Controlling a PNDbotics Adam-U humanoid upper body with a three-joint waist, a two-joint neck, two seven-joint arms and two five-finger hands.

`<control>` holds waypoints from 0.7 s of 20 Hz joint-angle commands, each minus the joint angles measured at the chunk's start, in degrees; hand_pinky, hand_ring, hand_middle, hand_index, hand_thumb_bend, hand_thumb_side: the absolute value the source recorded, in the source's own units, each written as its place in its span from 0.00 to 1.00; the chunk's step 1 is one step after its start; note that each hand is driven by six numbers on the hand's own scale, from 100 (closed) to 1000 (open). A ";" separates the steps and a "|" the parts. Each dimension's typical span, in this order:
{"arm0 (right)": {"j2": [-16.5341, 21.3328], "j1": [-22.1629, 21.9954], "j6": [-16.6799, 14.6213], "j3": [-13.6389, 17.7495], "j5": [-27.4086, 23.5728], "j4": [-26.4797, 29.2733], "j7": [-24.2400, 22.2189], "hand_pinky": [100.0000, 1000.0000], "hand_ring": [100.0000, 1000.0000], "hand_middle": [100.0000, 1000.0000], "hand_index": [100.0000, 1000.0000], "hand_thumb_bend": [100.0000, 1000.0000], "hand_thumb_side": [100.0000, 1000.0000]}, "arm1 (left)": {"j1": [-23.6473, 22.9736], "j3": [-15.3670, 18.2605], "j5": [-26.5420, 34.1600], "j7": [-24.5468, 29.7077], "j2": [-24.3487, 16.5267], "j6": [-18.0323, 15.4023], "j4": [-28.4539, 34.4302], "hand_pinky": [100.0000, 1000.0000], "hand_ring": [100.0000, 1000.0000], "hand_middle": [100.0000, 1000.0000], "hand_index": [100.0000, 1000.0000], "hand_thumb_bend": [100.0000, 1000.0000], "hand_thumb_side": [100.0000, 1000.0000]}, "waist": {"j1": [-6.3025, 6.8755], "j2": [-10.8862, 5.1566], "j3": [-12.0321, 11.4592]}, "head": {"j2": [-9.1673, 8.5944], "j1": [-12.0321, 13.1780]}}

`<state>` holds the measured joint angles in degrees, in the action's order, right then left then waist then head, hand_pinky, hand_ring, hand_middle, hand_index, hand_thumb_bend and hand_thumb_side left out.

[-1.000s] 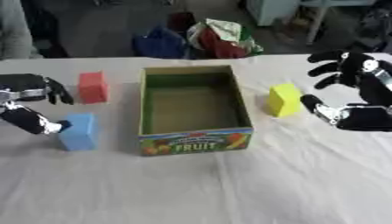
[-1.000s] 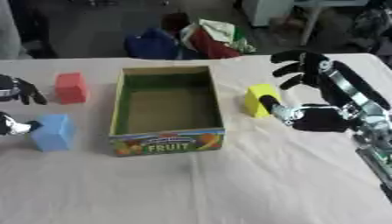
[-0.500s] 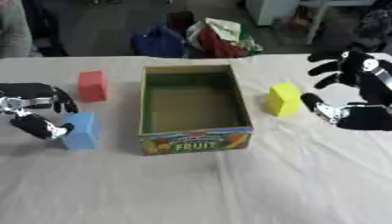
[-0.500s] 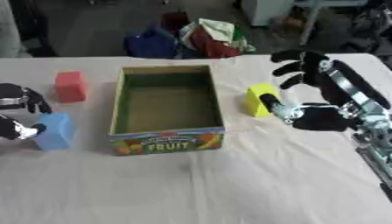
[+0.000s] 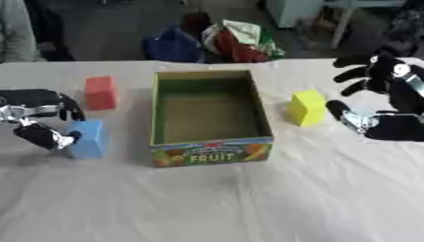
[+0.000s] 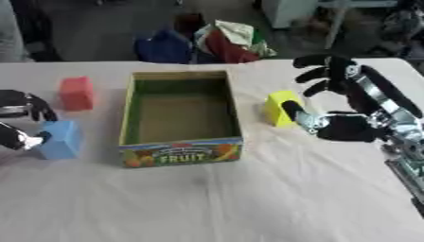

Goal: Pick up objects on the table and place them in the box.

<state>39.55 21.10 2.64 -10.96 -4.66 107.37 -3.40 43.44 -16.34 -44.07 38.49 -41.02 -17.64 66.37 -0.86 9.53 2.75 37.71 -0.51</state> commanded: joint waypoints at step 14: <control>1.02 0.34 -0.27 0.71 -0.61 0.13 -0.25 0.62 0.74 0.78 0.83 0.24 0.08 | 1.41 1.59 -6.01 0.68 -3.15 0.54 6.05 0.81 0.78 0.78 0.87 0.48 0.53 | 0.04 -1.26 0.28 | 0.15 0.18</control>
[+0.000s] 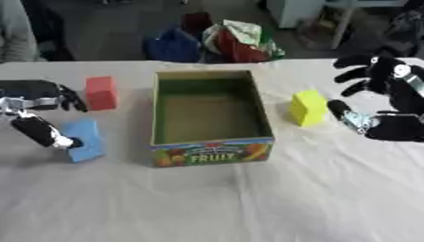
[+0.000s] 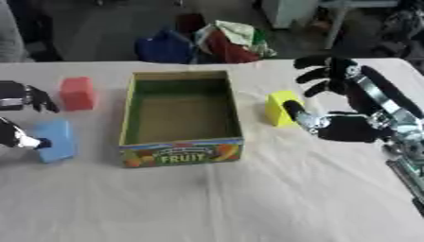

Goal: Pick up objects on the table and place them in the box.

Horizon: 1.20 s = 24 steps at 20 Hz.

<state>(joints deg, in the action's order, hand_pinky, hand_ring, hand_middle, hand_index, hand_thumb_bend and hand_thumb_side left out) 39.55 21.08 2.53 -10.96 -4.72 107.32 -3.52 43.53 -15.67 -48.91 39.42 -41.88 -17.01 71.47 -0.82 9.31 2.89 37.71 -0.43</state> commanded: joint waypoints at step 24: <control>0.53 0.34 -0.41 0.65 -0.73 -0.20 -0.33 0.62 0.74 0.78 0.83 0.20 0.09 | 0.31 -0.21 -1.22 -1.34 0.41 1.37 -4.12 0.76 0.72 0.74 0.85 0.48 0.56 | -0.12 -0.95 0.19 | 0.29 0.01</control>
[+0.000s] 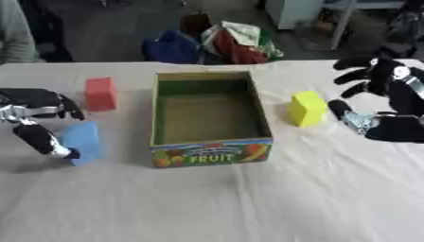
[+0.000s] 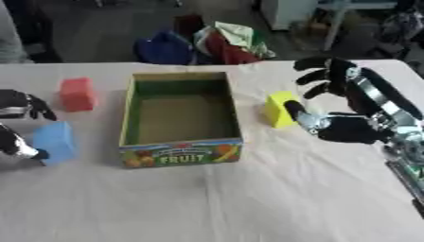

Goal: Pick up objects on the table and place them in the box.

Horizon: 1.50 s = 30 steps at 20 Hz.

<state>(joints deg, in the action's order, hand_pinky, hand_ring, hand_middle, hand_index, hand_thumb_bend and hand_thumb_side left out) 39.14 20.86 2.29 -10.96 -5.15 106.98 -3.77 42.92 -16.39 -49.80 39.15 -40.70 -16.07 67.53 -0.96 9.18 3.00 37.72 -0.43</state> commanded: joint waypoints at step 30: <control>0.44 0.85 -0.40 -0.14 -0.72 -0.18 -1.05 0.62 0.75 0.78 0.83 0.14 0.10 | 8.27 0.84 0.58 -6.17 2.15 2.31 5.24 0.61 0.47 0.46 0.67 0.06 0.58 | 0.13 -1.10 0.29 | 0.09 0.54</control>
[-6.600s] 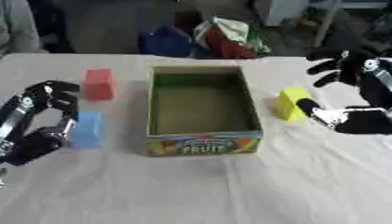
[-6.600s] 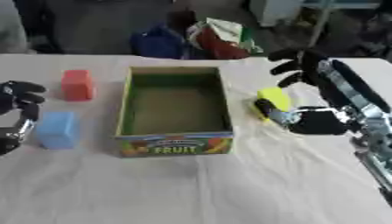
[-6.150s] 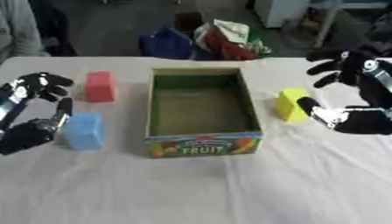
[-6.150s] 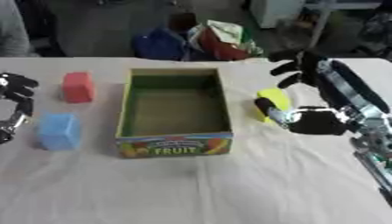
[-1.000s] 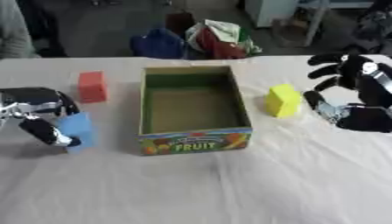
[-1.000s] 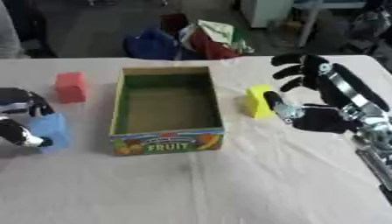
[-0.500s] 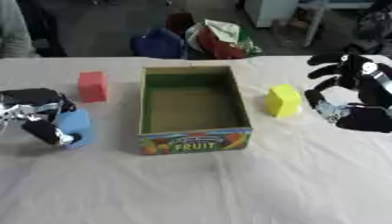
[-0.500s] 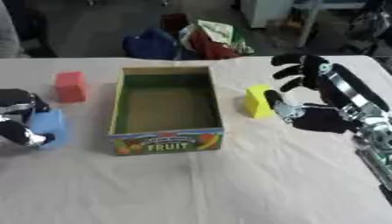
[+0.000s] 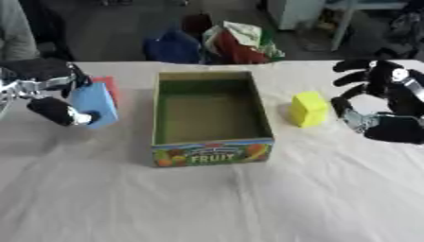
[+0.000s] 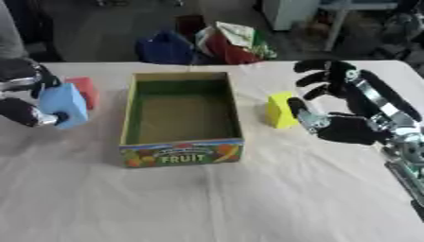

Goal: Pick up objects on the table and place them in the box.

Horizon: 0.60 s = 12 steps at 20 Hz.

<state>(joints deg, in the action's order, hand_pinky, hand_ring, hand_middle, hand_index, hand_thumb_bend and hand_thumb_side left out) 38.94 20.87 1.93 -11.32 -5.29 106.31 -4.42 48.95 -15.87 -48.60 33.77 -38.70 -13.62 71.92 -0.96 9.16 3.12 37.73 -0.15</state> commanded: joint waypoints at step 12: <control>-0.55 3.22 0.10 -2.27 -1.26 2.19 -4.34 0.62 0.74 0.78 0.83 0.13 0.10 | 8.53 -2.52 -4.14 -3.76 10.92 -2.99 -3.70 0.61 0.47 0.47 0.68 0.06 0.60 | 0.71 -0.24 4.93 | -1.16 2.38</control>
<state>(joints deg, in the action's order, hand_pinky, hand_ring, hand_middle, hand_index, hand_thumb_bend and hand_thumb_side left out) 37.74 23.23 2.07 -13.82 -6.14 107.32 -8.28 55.84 -18.42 -52.14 30.53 -28.06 -16.21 68.36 -0.18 9.71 8.19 37.14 1.90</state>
